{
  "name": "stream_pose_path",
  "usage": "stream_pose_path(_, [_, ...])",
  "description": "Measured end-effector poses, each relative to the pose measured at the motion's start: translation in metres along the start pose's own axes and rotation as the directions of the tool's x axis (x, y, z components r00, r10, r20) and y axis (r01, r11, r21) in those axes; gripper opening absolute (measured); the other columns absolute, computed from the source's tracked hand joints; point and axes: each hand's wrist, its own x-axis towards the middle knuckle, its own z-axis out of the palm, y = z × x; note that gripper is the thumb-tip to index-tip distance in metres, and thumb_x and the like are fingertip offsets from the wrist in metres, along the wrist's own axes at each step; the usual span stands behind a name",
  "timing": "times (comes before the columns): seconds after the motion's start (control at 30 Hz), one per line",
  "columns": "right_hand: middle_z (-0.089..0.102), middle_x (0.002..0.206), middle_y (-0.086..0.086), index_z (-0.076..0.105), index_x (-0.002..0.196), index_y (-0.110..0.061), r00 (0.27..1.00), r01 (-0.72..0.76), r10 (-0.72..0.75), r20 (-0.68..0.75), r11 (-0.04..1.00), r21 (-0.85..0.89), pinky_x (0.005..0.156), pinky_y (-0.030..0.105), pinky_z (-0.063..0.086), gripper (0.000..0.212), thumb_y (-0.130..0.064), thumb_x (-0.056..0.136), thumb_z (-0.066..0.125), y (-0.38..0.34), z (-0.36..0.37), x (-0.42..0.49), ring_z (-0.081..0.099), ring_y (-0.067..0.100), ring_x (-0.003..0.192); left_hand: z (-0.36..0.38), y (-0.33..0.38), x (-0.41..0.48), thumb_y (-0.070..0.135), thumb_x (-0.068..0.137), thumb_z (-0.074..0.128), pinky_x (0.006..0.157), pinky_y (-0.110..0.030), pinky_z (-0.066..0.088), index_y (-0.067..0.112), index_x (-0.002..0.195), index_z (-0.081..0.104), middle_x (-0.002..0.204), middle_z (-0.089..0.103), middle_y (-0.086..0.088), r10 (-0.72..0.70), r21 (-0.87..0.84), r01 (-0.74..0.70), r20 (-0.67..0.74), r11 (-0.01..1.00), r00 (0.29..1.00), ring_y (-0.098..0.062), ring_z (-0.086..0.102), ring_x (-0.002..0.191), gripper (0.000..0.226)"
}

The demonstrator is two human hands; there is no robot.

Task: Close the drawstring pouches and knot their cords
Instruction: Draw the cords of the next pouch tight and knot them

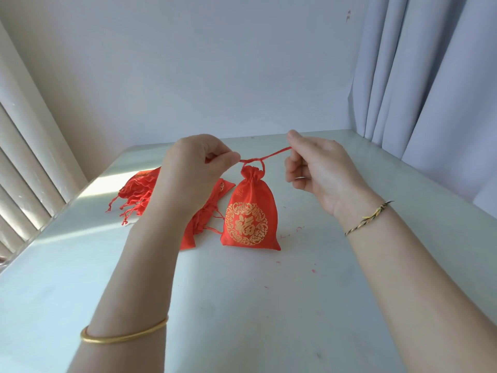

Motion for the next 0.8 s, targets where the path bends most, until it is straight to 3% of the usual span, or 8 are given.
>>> stream_pose_path(0.13, [0.049, 0.046, -0.003, 0.047, 0.046, -0.02, 0.996, -0.06, 0.064, -0.059, 0.996, 0.068, 0.045, 0.019, 0.034, 0.048, -0.041, 0.088, 0.057, -0.001, -0.006, 0.003, 0.042, 0.014, 0.041, -0.005, -0.003, -0.001, 0.031, 0.087, 0.063, 0.036, -0.014, 0.023, 0.008, 0.072, 0.067, 0.04, 0.039, 0.009, -0.089, -0.005, 0.089, -0.001, 0.996, 0.996, -0.006, 0.034, 0.033, 0.027])
stream_pose_path(0.27, [0.044, 0.041, -0.004, 0.047, 0.053, -0.019, 0.981, -0.179, 0.186, -0.054, 0.977, 0.115, 0.041, 0.017, 0.026, 0.043, -0.042, 0.089, 0.055, 0.001, -0.009, 0.004, 0.036, 0.011, 0.035, -0.007, -0.006, -0.003, 0.034, 0.088, 0.061, 0.033, -0.016, 0.02, 0.009, 0.071, 0.069, 0.03, 0.03, 0.006, -0.133, 0.028, 0.132, 0.039, 0.991, 0.99, -0.01, 0.028, 0.03, 0.031])
stream_pose_path(0.33, [0.044, 0.04, -0.005, 0.047, 0.056, -0.019, 0.969, -0.241, 0.247, -0.028, 0.959, 0.149, 0.042, 0.018, 0.024, 0.041, -0.041, 0.09, 0.054, 0.002, -0.011, 0.005, 0.035, 0.01, 0.034, -0.01, -0.007, -0.004, 0.03, 0.087, 0.062, 0.035, -0.014, 0.02, 0.01, 0.076, 0.071, 0.034, 0.037, 0.005, -0.139, 0.025, 0.137, 0.077, 0.99, 0.987, -0.008, 0.028, 0.032, 0.025])
stream_pose_path(0.4, [0.044, 0.041, -0.006, 0.048, 0.058, -0.02, 0.957, -0.283, 0.29, -0.014, 0.944, 0.167, 0.04, 0.016, 0.024, 0.039, -0.04, 0.09, 0.053, 0.004, -0.014, 0.007, 0.036, 0.009, 0.033, -0.013, -0.007, -0.004, 0.027, 0.086, 0.065, 0.042, -0.015, 0.029, 0.011, 0.081, 0.073, 0.055, 0.06, -0.007, -0.138, 0.03, 0.136, 0.103, 0.99, 0.985, -0.007, 0.04, 0.044, 0.018])
stream_pose_path(0.47, [0.045, 0.042, -0.006, 0.05, 0.059, -0.02, 0.95, -0.306, 0.311, -0.001, 0.935, 0.18, 0.04, 0.015, 0.025, 0.037, -0.039, 0.091, 0.053, 0.005, -0.015, 0.007, 0.037, 0.008, 0.034, -0.015, -0.008, -0.005, 0.025, 0.085, 0.067, 0.047, -0.009, 0.036, 0.014, 0.085, 0.074, 0.071, 0.068, -0.005, -0.149, 0.046, 0.144, 0.119, 0.988, 0.982, -0.006, 0.051, 0.052, 0.013])
stream_pose_path(0.6, [0.046, 0.044, -0.007, 0.051, 0.061, -0.02, 0.941, -0.334, 0.338, 0.028, 0.911, 0.24, 0.039, 0.013, 0.025, 0.035, -0.039, 0.091, 0.054, 0.007, -0.015, 0.009, 0.038, 0.007, 0.036, -0.018, -0.007, -0.005, 0.018, 0.085, 0.066, 0.048, -0.001, 0.037, 0.017, 0.087, 0.073, 0.077, 0.069, 0.004, -0.169, 0.066, 0.16, 0.156, 0.985, 0.973, -0.002, 0.055, 0.06, 0.007])
stream_pose_path(0.7, [0.046, 0.044, -0.006, 0.05, 0.062, -0.02, 0.931, -0.362, 0.36, 0.062, 0.888, 0.284, 0.037, 0.011, 0.027, 0.033, -0.037, 0.09, 0.055, 0.008, -0.018, 0.01, 0.039, 0.007, 0.036, -0.019, -0.007, -0.005, 0.019, 0.087, 0.063, 0.051, -0.016, 0.039, 0.017, 0.082, 0.071, 0.069, 0.064, 0.004, -0.165, 0.084, 0.155, 0.135, 0.984, 0.977, -0.005, 0.051, 0.057, 0.009])
stream_pose_path(0.8, [0.045, 0.043, -0.007, 0.048, 0.062, -0.02, 0.926, -0.375, 0.371, 0.072, 0.875, 0.306, 0.036, 0.011, 0.027, 0.032, -0.033, 0.09, 0.056, 0.008, -0.022, 0.012, 0.038, 0.007, 0.034, -0.021, -0.008, -0.003, 0.022, 0.091, 0.057, 0.046, -0.021, 0.029, 0.013, 0.079, 0.069, 0.067, 0.06, -0.012, -0.152, 0.143, 0.135, 0.115, 0.981, 0.982, -0.006, 0.039, 0.045, 0.019])
